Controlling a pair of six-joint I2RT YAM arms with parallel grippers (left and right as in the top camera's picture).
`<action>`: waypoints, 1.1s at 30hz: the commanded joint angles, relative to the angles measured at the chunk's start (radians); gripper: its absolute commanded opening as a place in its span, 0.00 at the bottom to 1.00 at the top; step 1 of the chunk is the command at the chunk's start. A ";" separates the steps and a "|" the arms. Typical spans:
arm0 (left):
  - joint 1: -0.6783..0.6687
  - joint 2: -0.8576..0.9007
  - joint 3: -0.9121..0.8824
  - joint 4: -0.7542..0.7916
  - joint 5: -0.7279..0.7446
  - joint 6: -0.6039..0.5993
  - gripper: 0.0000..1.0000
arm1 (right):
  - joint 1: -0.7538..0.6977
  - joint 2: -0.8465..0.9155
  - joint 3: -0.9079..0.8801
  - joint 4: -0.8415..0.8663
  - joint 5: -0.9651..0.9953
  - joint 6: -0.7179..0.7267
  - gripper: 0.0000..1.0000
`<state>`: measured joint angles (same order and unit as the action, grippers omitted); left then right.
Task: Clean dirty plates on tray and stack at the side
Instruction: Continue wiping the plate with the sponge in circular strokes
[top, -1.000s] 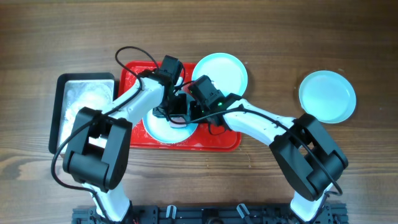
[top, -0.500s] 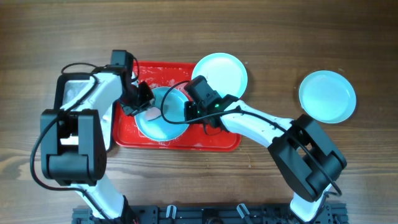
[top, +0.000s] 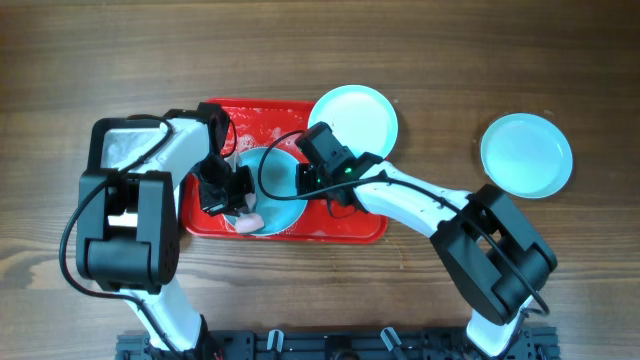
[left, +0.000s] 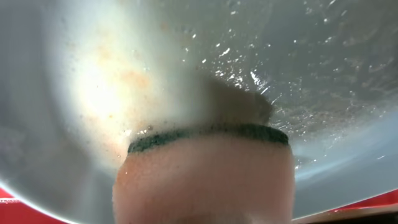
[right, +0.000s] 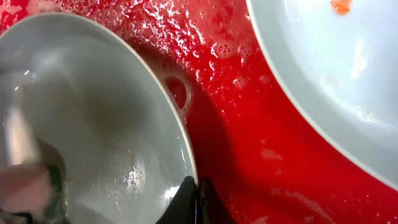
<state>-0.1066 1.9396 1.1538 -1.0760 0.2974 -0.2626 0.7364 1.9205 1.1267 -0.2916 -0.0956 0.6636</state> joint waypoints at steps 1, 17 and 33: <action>-0.021 0.071 -0.056 0.163 -0.018 -0.012 0.04 | 0.007 0.020 -0.003 -0.003 0.004 -0.010 0.04; -0.179 0.071 -0.056 0.537 -0.552 -0.329 0.04 | 0.007 0.020 -0.003 -0.005 -0.003 -0.010 0.04; -0.005 0.071 -0.059 0.318 0.068 0.019 0.04 | 0.007 0.021 -0.003 0.011 -0.061 -0.008 0.04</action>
<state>-0.1493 1.9053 1.1721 -0.8169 0.1123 -0.4179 0.7509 1.9209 1.1267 -0.2752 -0.1341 0.6769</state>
